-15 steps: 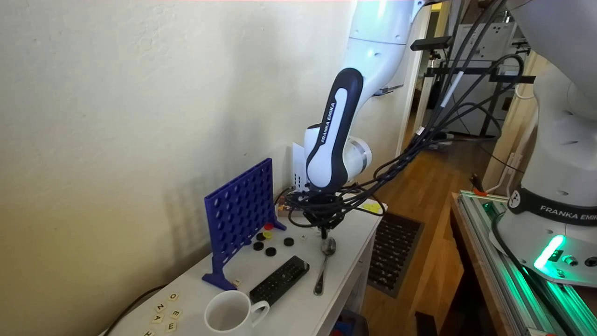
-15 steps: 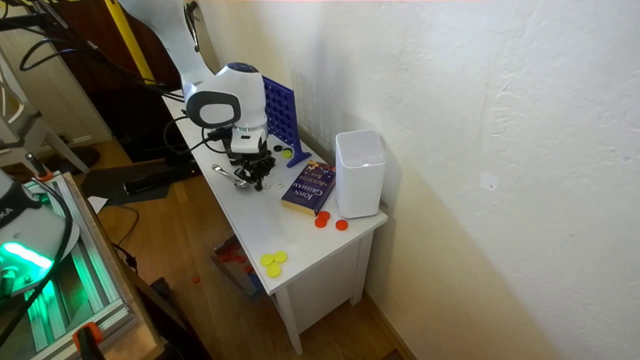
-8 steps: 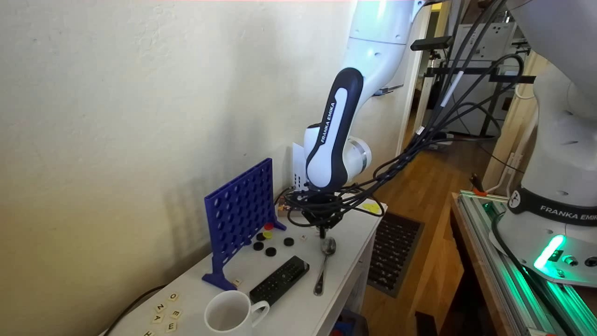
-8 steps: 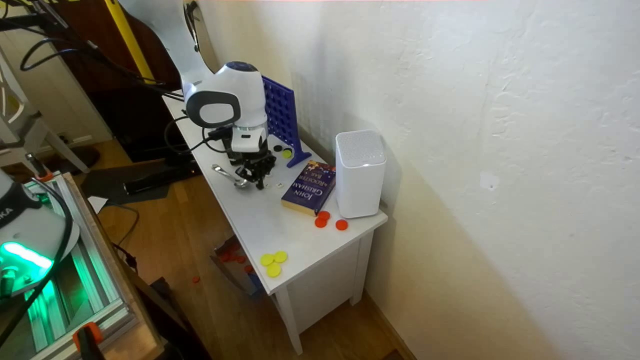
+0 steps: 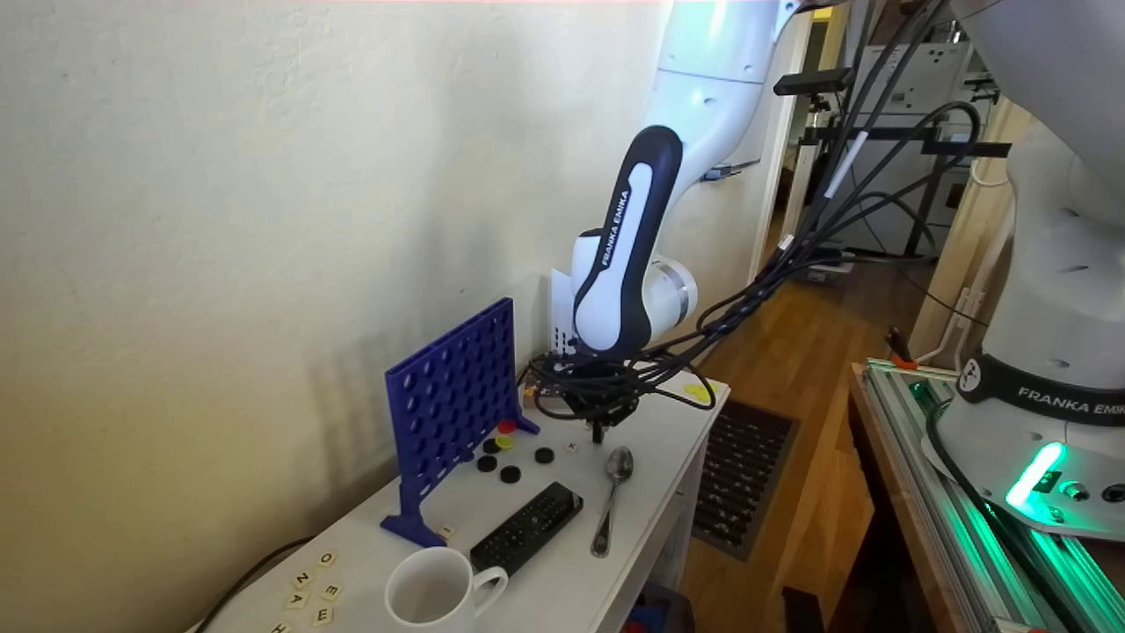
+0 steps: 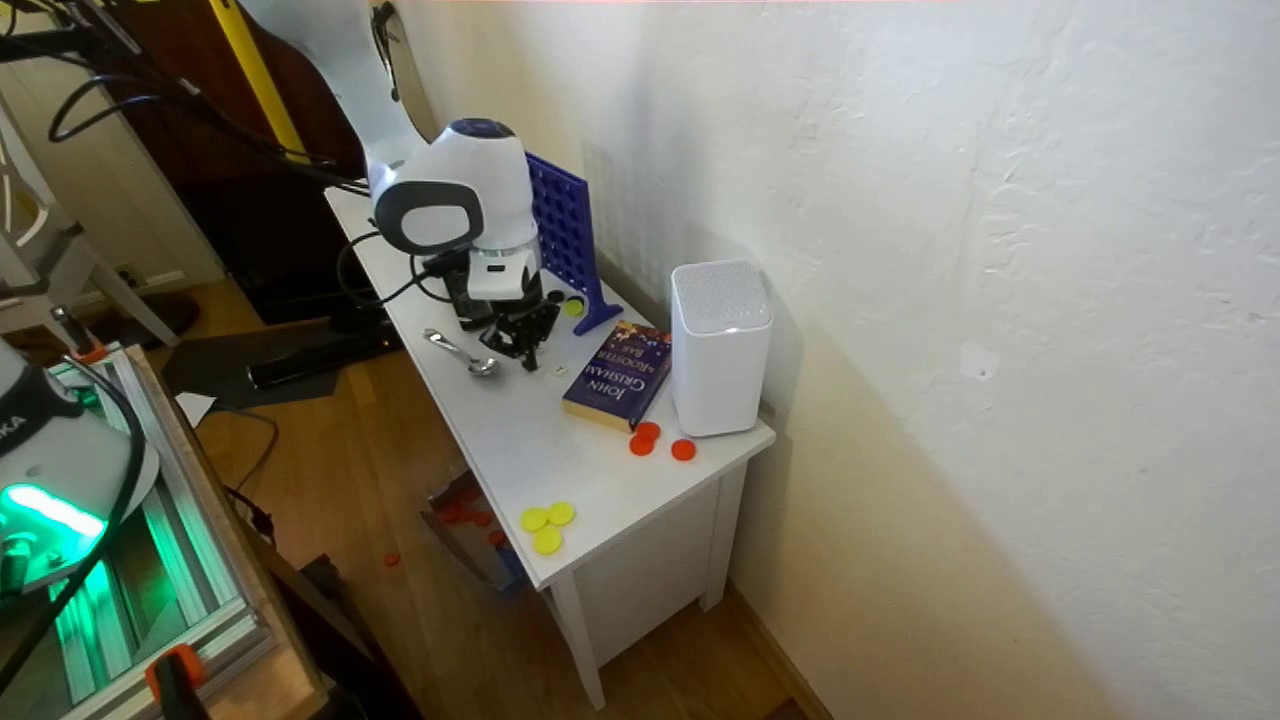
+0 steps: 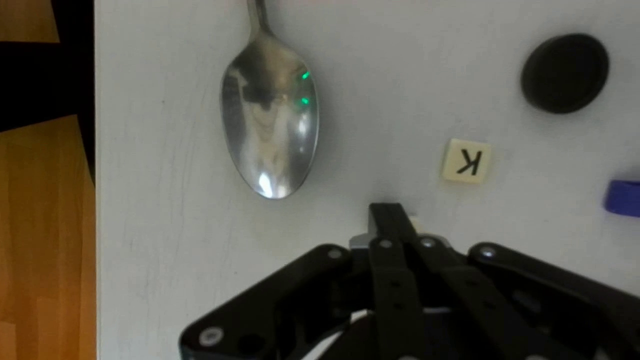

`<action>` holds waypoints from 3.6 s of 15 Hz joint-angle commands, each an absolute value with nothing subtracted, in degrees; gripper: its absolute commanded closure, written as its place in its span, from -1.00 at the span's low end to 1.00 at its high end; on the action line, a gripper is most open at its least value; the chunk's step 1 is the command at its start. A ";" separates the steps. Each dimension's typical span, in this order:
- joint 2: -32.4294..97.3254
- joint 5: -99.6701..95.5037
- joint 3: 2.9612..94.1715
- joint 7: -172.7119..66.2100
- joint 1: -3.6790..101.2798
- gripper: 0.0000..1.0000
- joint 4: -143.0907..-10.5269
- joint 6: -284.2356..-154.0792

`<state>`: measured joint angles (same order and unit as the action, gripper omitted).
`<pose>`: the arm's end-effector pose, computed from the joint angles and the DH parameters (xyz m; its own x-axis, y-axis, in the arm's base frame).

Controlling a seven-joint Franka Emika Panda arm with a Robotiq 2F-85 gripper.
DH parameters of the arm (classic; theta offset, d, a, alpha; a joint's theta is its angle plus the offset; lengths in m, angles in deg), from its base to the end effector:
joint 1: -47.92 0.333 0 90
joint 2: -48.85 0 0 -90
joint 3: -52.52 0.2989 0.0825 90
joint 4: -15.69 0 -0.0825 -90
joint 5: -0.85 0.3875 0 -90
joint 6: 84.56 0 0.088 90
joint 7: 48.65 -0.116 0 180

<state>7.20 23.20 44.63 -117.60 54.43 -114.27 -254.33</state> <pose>0.4798 -0.0492 0.0166 -0.0076 -0.9997 0.0240 -0.9999 0.0079 0.0138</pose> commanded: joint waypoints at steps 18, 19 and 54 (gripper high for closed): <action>5.20 24.00 44.80 -120.30 53.62 1.00 -112.23 -255.29; 5.09 23.93 44.70 -120.45 53.67 1.00 -112.05 -255.14; 10.36 14.09 44.92 -104.02 54.45 1.00 -111.08 -249.54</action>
<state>10.62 17.50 46.30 -108.48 53.56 -110.70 -249.84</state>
